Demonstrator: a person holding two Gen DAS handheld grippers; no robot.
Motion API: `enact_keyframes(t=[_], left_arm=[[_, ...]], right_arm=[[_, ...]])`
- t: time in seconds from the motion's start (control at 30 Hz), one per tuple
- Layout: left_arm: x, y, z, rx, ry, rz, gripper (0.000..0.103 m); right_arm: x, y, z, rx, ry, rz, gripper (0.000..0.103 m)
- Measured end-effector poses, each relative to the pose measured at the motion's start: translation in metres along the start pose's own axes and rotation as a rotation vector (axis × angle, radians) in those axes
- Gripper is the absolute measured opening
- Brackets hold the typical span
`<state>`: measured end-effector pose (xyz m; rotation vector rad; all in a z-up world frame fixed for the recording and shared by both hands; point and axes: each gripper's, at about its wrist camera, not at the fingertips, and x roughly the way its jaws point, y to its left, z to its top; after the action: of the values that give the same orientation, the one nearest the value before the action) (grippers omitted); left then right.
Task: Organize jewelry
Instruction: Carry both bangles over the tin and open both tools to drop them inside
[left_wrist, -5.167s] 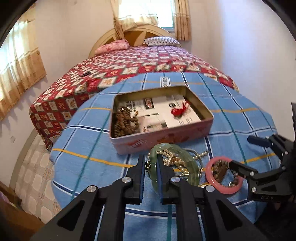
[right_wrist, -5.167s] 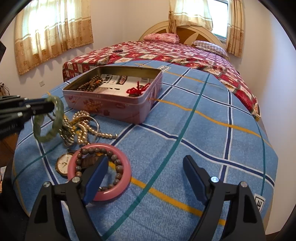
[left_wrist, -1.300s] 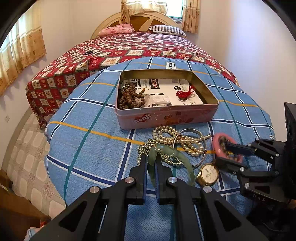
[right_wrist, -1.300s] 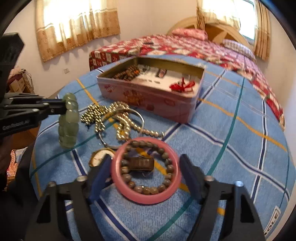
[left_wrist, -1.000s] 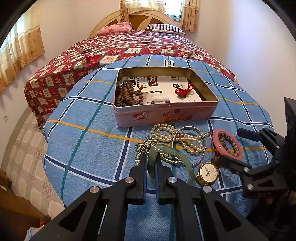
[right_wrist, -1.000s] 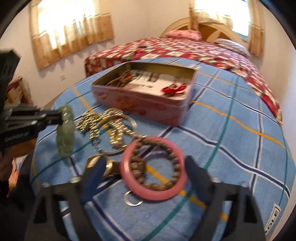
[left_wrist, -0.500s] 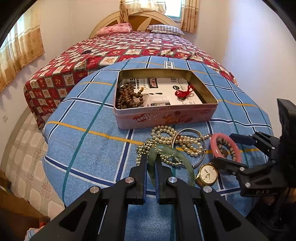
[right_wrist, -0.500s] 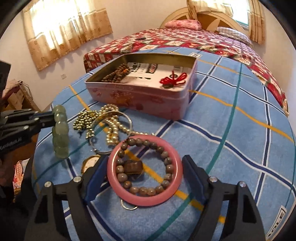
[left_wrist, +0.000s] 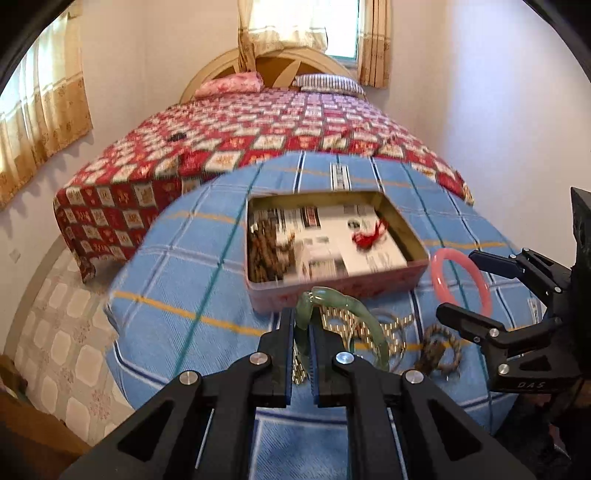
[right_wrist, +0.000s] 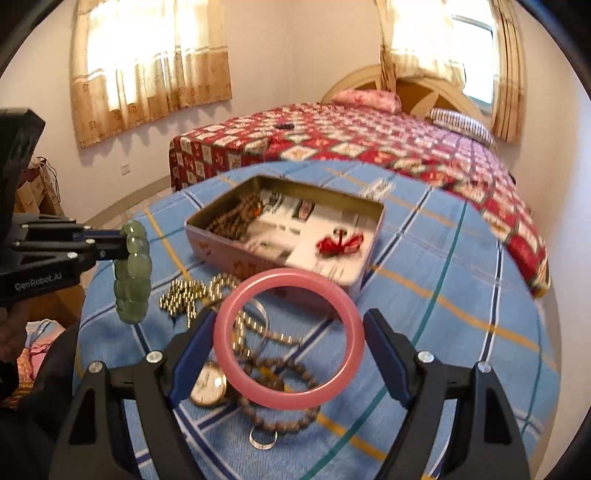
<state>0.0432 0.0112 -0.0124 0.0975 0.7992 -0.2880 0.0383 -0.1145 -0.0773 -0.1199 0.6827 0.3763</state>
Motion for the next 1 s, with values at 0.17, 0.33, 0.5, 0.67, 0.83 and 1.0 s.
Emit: enact_keyframes(t=[0.17,0.33,0.5,0.67,0.83,1.0], left_arm=[[0.002,0.004,0.024,0.019,-0.033,0.019,0.006],[0.013,0.007,0.044,0.031,-0.046,0.043,0.006],[0.028,0.007,0.057,0.05,-0.041,0.059,0.006],[0.049,0.007,0.068,0.061,-0.026,0.074,0.006],[0.067,0.009,0.074,0.069,-0.002,0.085,0.006],[0.081,0.011,0.074,0.074,0.024,0.093,0.006]], right_arm=[[0.008,-0.004,0.024,-0.033,-0.026,-0.031,0.082],[0.016,-0.01,0.039,-0.048,-0.045,-0.05,0.082],[0.029,-0.016,0.051,-0.066,-0.054,-0.071,0.082],[0.044,-0.019,0.059,-0.073,-0.05,-0.082,0.082],[0.056,-0.021,0.061,-0.078,-0.037,-0.093,0.082],[0.068,-0.023,0.059,-0.085,-0.024,-0.106,0.082]])
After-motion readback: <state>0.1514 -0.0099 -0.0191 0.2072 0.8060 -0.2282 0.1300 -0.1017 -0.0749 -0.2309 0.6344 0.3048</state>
